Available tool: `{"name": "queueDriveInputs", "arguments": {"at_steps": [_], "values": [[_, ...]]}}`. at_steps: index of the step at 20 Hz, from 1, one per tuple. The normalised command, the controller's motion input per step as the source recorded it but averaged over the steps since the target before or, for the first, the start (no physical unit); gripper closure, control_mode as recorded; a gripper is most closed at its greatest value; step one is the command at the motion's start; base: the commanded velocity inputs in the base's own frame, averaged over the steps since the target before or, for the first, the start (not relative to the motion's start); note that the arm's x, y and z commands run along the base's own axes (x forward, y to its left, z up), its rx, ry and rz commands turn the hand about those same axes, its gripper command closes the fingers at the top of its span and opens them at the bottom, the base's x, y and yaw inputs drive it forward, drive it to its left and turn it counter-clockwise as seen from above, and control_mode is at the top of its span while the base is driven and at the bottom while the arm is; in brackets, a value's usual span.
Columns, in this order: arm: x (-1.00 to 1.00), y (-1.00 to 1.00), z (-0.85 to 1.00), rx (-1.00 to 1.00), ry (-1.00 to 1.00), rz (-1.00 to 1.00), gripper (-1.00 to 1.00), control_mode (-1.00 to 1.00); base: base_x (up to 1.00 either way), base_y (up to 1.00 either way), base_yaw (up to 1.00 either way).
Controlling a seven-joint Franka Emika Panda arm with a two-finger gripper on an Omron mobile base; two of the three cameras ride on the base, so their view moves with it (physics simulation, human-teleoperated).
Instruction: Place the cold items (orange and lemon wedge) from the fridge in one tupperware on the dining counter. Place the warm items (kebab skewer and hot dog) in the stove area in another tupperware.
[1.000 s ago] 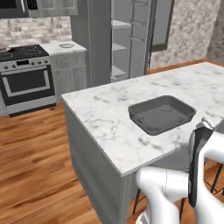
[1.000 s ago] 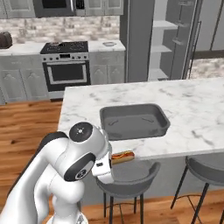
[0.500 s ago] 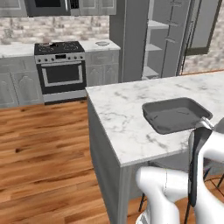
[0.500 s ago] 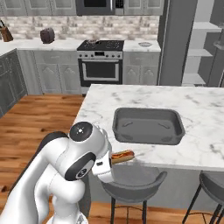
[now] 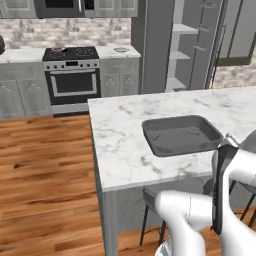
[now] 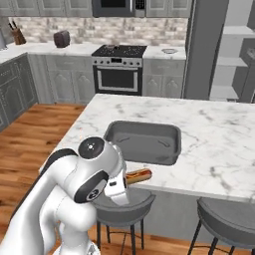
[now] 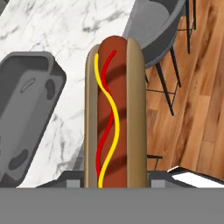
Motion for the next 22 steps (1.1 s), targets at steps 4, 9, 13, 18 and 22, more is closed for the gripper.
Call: {"name": "queueDriveInputs", "arguments": {"at_steps": [4,9,13,18,22], "values": [[0.00,0.00,0.00,0.00,0.00,0.00,1.00,1.00,0.71,-0.23,0.24],[0.40,0.00,0.00,0.08,0.00,0.12,1.00,-1.00,0.55,-0.04,0.19],[1.00,0.05,0.00,0.18,0.00,0.14,1.00,-1.00,0.00,0.00,0.00],[1.00,0.03,0.08,0.13,0.13,0.01,1.00,-1.00,0.00,0.00,0.00],[1.00,0.00,0.13,0.10,0.22,0.00,1.00,-1.00,0.00,0.00,0.00]]}}
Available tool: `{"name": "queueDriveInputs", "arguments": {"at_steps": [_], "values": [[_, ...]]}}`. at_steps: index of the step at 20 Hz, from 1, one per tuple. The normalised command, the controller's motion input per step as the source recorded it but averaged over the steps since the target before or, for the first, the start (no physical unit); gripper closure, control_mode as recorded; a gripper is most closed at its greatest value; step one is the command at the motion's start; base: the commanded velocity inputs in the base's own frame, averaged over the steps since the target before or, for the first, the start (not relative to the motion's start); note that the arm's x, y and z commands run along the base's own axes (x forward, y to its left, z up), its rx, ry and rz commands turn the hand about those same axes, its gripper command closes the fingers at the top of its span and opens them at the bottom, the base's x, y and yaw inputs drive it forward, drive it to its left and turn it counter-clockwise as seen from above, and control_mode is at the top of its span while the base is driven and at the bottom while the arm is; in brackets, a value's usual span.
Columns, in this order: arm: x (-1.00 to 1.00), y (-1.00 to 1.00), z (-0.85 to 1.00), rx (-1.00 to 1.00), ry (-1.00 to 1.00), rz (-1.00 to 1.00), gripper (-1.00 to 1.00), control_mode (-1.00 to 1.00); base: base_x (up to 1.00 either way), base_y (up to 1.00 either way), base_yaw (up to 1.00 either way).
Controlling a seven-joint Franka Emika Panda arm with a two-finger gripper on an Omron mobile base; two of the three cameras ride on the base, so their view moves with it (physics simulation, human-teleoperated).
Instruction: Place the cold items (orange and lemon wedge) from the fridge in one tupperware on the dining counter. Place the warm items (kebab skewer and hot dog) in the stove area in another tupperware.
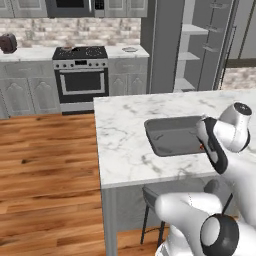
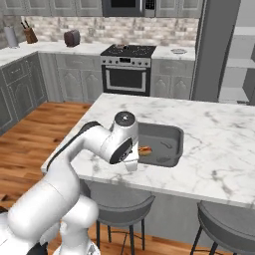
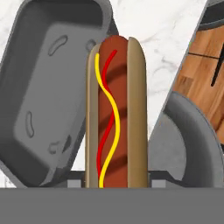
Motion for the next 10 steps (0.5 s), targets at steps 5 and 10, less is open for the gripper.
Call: {"name": "queueDriveInputs", "arguments": {"at_steps": [5,10], "values": [[1.00,0.00,0.00,0.06,0.24,0.00,1.00,-1.00,0.00,0.00,0.00],[0.99,0.00,-0.11,0.07,0.16,0.00,1.00,-1.00,0.00,0.00,0.00]]}}
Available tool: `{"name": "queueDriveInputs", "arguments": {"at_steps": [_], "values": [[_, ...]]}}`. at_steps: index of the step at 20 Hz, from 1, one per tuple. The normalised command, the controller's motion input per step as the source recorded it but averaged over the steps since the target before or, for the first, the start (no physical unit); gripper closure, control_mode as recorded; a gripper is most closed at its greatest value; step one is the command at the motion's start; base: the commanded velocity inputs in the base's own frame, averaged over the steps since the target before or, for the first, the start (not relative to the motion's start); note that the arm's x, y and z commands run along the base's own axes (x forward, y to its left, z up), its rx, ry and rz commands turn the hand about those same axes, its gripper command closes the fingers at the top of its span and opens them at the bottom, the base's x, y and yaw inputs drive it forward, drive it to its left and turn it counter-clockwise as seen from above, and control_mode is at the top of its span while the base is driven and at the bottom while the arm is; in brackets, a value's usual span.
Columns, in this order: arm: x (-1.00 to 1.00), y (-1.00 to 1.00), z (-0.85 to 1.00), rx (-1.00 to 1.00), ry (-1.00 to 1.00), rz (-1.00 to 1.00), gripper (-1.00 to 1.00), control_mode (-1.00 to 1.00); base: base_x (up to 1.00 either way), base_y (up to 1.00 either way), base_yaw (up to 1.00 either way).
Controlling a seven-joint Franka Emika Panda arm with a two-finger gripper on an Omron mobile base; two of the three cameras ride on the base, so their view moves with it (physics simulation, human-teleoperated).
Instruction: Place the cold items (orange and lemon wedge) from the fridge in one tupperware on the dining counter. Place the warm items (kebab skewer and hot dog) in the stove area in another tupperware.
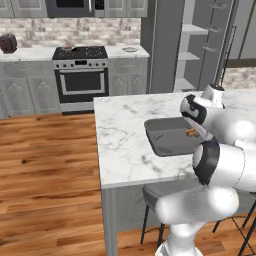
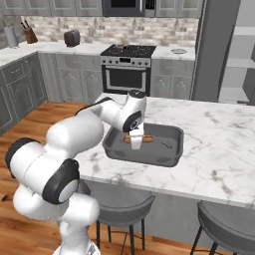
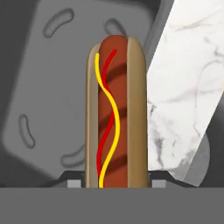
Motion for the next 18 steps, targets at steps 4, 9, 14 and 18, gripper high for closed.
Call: {"name": "queueDriveInputs", "arguments": {"at_steps": [4,9,14,18], "values": [[0.95,0.00,-0.29,0.07,0.14,0.00,1.00,-1.00,0.00,0.00,0.00],[0.79,-0.01,-0.45,0.02,0.09,0.00,1.00,-1.00,0.00,0.00,0.00],[0.59,-0.13,-0.51,0.01,0.07,-0.01,1.00,-1.00,0.00,0.00,0.00],[0.30,-0.13,-0.48,0.00,0.01,-0.05,1.00,-1.00,0.00,0.00,0.00]]}}
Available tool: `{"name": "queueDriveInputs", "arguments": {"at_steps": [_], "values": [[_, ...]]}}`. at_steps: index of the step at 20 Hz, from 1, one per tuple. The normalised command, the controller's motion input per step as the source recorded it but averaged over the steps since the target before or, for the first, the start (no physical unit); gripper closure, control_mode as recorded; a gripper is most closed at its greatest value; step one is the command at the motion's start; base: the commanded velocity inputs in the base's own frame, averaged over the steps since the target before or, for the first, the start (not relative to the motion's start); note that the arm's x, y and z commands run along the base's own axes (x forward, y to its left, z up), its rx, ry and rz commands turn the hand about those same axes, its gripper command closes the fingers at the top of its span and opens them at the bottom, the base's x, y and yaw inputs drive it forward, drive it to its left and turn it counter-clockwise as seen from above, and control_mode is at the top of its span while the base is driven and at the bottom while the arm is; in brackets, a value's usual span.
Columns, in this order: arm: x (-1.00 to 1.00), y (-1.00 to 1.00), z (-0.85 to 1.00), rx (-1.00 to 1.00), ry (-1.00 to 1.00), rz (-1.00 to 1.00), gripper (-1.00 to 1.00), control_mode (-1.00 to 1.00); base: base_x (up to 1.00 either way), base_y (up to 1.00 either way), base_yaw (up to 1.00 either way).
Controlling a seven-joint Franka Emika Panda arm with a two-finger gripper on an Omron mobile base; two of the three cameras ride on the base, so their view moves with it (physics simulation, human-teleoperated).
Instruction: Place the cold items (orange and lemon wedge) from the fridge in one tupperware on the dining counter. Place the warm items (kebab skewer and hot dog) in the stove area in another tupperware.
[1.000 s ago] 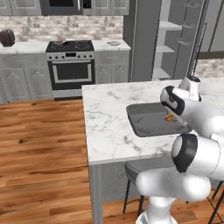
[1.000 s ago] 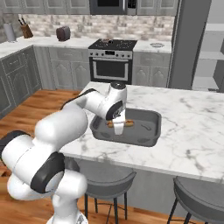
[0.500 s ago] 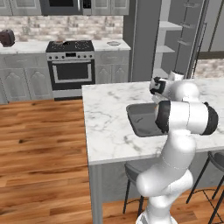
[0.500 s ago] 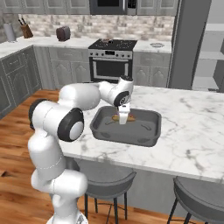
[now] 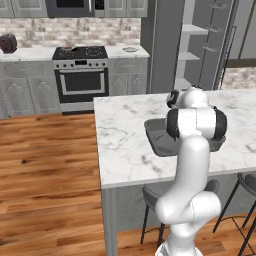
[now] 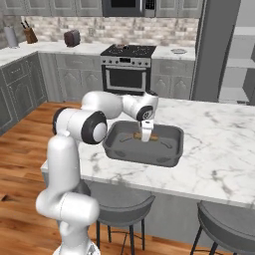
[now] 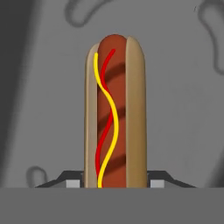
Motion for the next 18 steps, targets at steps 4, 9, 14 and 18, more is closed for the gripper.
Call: {"name": "queueDriveInputs", "arguments": {"at_steps": [4,9,14,18], "values": [[0.16,-0.05,-0.39,0.00,0.00,-0.08,1.00,-1.00,0.00,0.00,0.00],[0.10,0.00,-0.43,0.00,0.00,-0.06,1.00,-1.00,0.00,0.00,0.00],[0.02,0.00,-0.44,0.00,-0.01,-0.07,-1.00,-1.00,0.00,0.00,0.00],[0.00,-0.01,-0.14,0.05,-0.09,-0.06,-1.00,-1.00,0.00,0.00,0.00]]}}
